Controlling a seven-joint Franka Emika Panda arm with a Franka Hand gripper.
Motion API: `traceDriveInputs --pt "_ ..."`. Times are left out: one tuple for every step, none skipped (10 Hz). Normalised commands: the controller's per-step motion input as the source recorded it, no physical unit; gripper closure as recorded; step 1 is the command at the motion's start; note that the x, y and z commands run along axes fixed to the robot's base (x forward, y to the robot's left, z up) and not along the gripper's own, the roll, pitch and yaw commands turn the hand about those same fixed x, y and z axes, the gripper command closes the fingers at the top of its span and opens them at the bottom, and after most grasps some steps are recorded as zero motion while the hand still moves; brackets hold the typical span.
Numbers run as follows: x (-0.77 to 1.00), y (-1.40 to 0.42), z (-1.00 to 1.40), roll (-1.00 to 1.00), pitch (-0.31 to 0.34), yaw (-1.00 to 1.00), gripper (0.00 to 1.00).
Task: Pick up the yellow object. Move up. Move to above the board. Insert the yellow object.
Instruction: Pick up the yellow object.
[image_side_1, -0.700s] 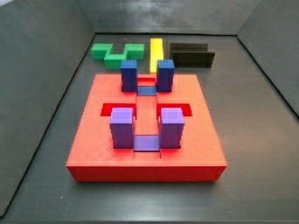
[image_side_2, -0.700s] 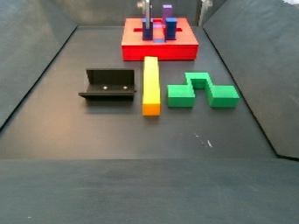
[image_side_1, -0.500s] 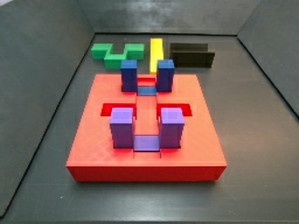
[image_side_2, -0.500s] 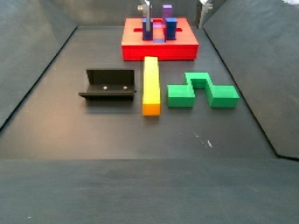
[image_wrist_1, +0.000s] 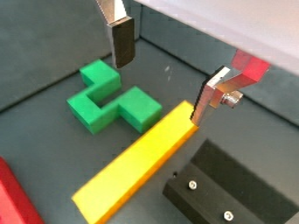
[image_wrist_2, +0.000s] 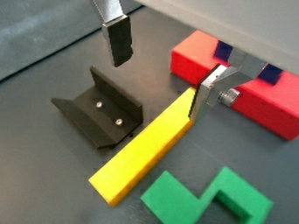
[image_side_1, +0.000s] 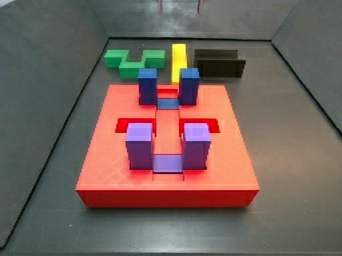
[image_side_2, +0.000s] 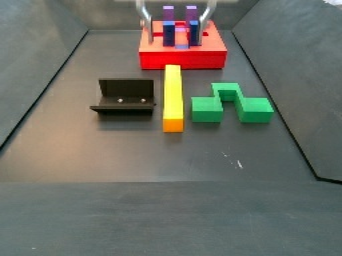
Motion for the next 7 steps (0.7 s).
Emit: traceDriveInputs --pt "-0.02 0.0 -0.59 0.08 -0.116 0.01 0.0" --pt "0.0 0.0 -0.55 0.07 -0.099 0.01 0.0" --pt "0.0 0.0 -0.46 0.03 -0.081 0.01 0.0" --pt "0.1 0.0 -0.5 0.03 -0.09 0.0 0.0" --pt "0.1 0.0 -0.5 0.04 -0.086 0.0 0.0" --pt "0.01 0.0 -0.43 0.06 -0.07 0.0 0.0" --pt "0.0 0.0 -0.25 0.08 -0.009 0.0 0.0"
